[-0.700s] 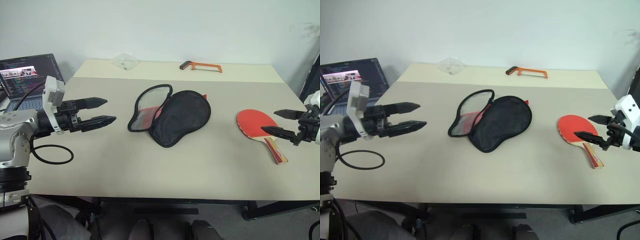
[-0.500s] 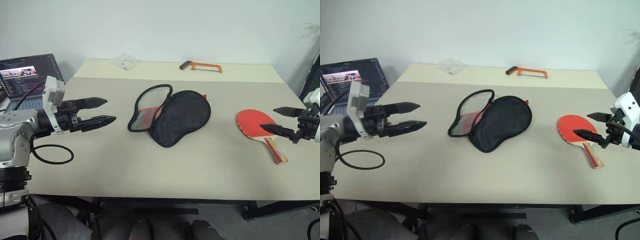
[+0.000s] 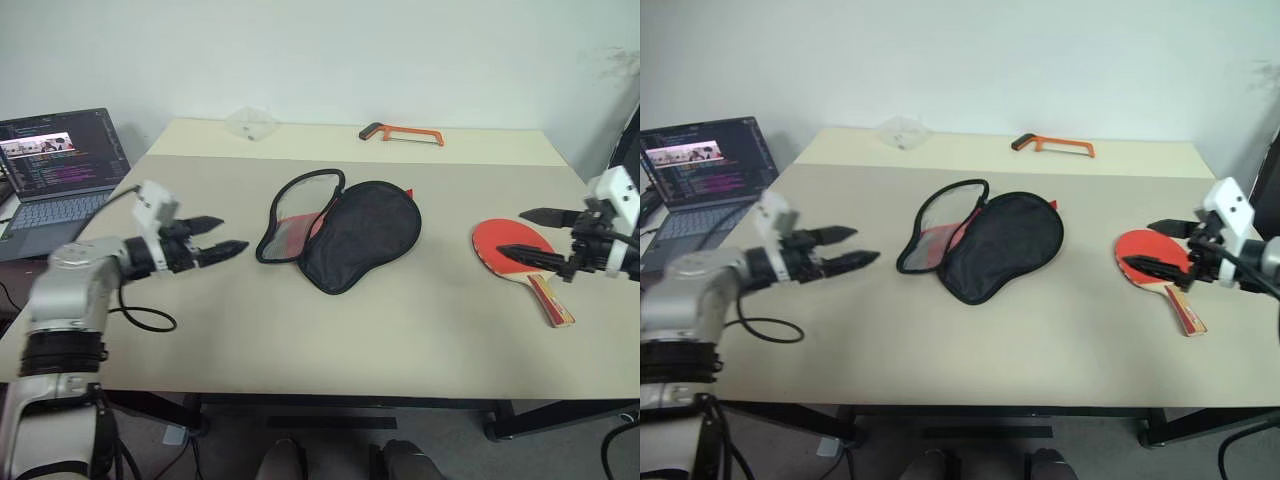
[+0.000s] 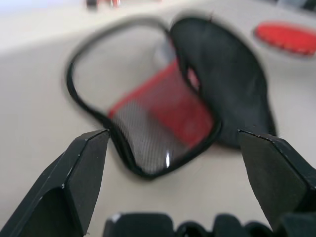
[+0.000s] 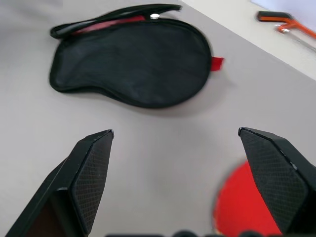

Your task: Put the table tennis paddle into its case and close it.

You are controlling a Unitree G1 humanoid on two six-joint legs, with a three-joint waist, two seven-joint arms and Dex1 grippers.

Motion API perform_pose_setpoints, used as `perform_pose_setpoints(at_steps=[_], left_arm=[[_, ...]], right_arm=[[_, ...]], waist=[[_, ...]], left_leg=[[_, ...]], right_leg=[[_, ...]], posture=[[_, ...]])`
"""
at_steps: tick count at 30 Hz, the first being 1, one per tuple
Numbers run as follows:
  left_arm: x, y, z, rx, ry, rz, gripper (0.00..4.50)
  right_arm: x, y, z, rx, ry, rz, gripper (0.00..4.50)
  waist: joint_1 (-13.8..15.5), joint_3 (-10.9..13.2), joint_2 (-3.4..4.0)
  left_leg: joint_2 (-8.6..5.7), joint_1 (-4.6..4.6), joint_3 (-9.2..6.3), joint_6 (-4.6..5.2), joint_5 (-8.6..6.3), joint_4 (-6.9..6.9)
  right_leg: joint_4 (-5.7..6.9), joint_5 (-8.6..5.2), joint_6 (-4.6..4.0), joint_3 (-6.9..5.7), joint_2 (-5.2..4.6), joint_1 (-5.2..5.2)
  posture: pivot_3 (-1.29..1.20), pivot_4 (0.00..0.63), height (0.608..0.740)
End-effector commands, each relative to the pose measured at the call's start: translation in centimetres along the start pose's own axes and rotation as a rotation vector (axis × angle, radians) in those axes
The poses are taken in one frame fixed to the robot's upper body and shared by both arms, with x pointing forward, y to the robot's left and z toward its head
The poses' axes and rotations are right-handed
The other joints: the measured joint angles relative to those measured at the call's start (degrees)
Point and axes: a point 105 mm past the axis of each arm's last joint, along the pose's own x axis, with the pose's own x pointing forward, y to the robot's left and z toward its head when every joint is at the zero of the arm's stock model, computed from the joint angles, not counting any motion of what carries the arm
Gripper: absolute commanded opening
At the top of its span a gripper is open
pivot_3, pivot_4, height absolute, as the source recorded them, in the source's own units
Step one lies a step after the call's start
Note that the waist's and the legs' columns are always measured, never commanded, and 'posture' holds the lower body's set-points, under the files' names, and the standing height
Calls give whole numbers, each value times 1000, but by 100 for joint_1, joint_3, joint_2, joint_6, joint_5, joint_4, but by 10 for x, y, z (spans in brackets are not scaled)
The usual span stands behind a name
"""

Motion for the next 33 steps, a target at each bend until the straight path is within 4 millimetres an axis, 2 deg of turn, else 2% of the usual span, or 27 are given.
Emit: perform_pose_setpoints(at_steps=[1, 3, 6, 9, 19, 26, 29, 33], left_arm=[[15, -3, 5, 72, 10, -14, 4500], [19, 1, -3, 101, 45, 8, 4500], [26, 12, -19, 242, 143, 74, 4500], [38, 21, -22, 319, 170, 135, 4500], [76, 6, -26, 483, 209, 57, 4500], [95, 11, -28, 567, 244, 148, 4500], [104, 6, -26, 552, 229, 151, 3878], [114, -6, -21, 532, 195, 123, 2489]], right_arm=[[10, 10, 21, -48, -48, 61, 4458], [14, 13, 19, -51, -41, 71, 4458], [16, 17, 20, -48, -45, 86, 4458], [17, 19, 18, -47, -45, 86, 4458], [17, 22, 16, -38, -49, 72, 4458], [17, 23, 16, -36, -52, 65, 4458], [17, 23, 15, -34, -54, 60, 4500], [18, 25, 16, -31, -58, 58, 4500]], waist=[[0, 0, 0], [7, 0, -1], [12, 0, 0], [22, 0, 0], [48, 0, -1], [66, 0, 0], [67, 0, 0], [83, 0, 0]], left_leg=[[0, -2, -1, 0, 0, 1], [0, -6, -4, 0, 0, 1], [0, -7, -5, 0, 0, 0], [-2, -7, -4, 0, -1, 0], [-3, -12, -5, 0, 0, 7], [-5, -12, -9, 1, 0, 19], [-6, -12, -9, 1, 0, 33], [-6, -12, -8, 6, 3, 39]], right_leg=[[0, 1, 0, -1, 0, 0], [0, 1, 0, -5, 1, -3], [-2, 0, -1, -6, 1, -3], [-3, 1, -1, -4, 0, -3], [0, 3, 3, -6, 0, -4], [2, 6, 9, -7, 0, 2], [2, 11, 19, -5, 0, 7], [2, 16, 26, -3, 0, 8]], posture=[[0, 150, 740], [0, 150, 740], [0, 150, 740], [0, 150, 740], [0, 150, 740], [0, 150, 740], [0, 150, 740], [0, 150, 740]])
